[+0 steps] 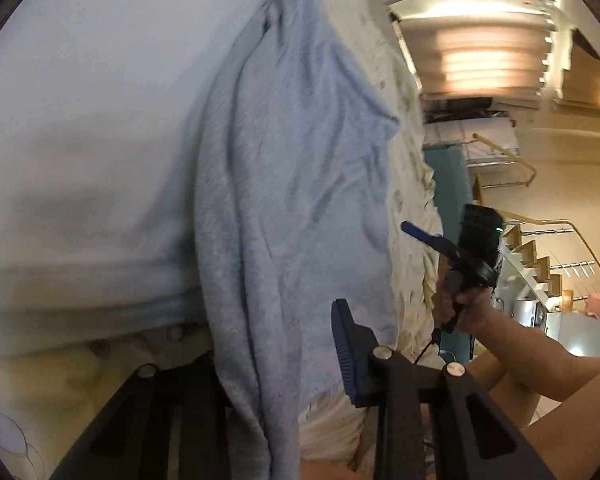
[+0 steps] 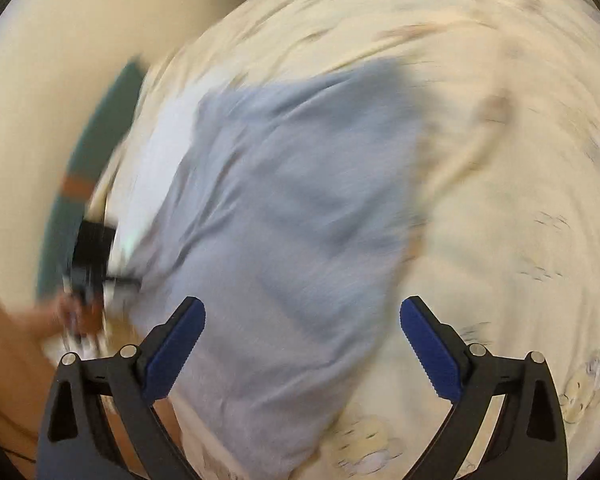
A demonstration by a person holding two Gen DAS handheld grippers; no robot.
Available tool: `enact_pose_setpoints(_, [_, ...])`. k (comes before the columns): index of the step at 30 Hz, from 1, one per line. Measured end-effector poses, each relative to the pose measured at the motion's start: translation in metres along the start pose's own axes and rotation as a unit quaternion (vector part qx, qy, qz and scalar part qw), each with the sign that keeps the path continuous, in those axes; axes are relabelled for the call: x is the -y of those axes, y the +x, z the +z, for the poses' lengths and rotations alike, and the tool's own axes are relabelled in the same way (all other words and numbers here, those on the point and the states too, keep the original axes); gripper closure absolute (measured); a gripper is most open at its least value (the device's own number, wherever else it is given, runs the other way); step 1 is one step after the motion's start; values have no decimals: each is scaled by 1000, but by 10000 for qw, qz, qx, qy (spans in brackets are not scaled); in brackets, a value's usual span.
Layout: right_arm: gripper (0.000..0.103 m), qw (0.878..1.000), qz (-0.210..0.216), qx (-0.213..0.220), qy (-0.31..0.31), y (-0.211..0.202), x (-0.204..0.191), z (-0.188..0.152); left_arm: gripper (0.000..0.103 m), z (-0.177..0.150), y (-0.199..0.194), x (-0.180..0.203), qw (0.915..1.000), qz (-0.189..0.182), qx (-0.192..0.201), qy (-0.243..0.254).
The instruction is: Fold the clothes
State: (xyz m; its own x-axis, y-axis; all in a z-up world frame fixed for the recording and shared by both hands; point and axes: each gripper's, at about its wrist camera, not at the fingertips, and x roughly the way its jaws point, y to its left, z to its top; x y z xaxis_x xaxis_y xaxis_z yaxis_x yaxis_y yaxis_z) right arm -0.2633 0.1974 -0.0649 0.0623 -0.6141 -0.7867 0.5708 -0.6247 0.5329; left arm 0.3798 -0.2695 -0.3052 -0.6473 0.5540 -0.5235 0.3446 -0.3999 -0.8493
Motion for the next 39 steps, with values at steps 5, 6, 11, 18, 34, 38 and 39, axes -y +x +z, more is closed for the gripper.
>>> enact_pose_setpoints(5, [12, 9938, 832, -57, 741, 33, 41, -10, 72, 4, 22, -2, 9998, -47, 59, -169])
enact_pose_setpoints(6, [12, 9921, 956, -94, 803, 42, 38, -20, 72, 4, 24, -2, 9998, 21, 43, -171])
enact_pose_setpoints(11, [13, 9910, 823, -235, 1025, 82, 4, -85, 72, 4, 23, -6, 9992, 17, 95, -376])
enact_pose_setpoints(18, [22, 9719, 1606, -1076, 1340, 120, -23, -135, 87, -5, 31, 3, 9976, 378, -582, 28])
enact_pose_setpoints(34, [98, 9758, 1617, 1160, 908, 39, -148, -26, 98, 73, -90, 144, 9884, -465, 1159, 859])
enact_pose_setpoints(38, [98, 9566, 2012, 2032, 564, -7, -180, 46, 98, 135, -140, 201, 9745, -651, 1884, 1032])
enact_pose_setpoints(39, [98, 9516, 2104, 2193, 468, -15, -190, 63, 98, 151, -154, 216, 9709, -699, 2045, 1032])
